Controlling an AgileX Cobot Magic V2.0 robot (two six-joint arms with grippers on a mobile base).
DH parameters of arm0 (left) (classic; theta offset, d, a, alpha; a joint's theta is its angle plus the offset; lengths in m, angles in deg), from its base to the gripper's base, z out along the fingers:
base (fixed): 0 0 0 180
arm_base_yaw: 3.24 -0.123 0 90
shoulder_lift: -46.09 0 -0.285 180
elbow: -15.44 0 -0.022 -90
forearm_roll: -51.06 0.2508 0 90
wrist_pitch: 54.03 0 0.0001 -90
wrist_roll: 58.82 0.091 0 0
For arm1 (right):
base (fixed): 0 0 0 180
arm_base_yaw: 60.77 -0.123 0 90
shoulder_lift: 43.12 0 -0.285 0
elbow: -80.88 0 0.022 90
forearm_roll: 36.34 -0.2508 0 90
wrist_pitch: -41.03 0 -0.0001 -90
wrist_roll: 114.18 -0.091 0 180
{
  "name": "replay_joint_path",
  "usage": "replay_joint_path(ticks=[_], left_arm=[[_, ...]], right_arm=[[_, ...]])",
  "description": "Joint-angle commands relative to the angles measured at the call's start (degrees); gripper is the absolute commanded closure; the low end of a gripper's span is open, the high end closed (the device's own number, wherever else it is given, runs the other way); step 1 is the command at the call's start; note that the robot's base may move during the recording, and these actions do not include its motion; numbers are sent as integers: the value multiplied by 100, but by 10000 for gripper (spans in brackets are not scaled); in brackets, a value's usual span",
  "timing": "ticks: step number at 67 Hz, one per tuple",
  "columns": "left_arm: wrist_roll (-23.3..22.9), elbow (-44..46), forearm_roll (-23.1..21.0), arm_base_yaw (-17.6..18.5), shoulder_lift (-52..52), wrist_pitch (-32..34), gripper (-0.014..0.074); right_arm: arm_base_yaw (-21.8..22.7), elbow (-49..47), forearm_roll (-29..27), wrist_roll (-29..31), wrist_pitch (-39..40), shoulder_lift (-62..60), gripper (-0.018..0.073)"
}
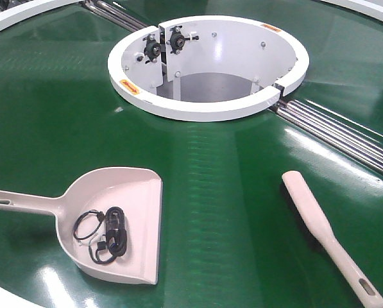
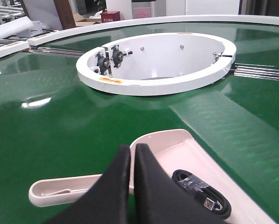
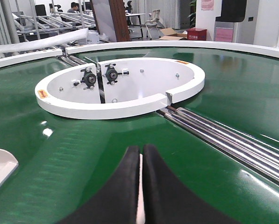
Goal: Clean and inspect green conveyor with broom and dustpan
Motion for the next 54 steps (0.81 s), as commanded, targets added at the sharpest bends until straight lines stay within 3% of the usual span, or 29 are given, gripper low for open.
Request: replay_joint_path(ticks=[1,18,36,40,54], left_arm=[[-18,150,-60,41,51,457,604],[-26,-181,-81,-39,-108,625,604],[-889,-1727,117,-672,-1363,1376,604],[-1044,-1715,112,-799,-1699,993,604],[-1051,-1722,142,-943,-1744,966,604]], right_arm=[[24,-140,-21,-6,406,118,569],[24,-140,-21,0,411,118,569],[24,-140,-21,0,411,118,569],[24,-140,-21,0,411,118,569],[24,-140,-21,0,406,118,569]])
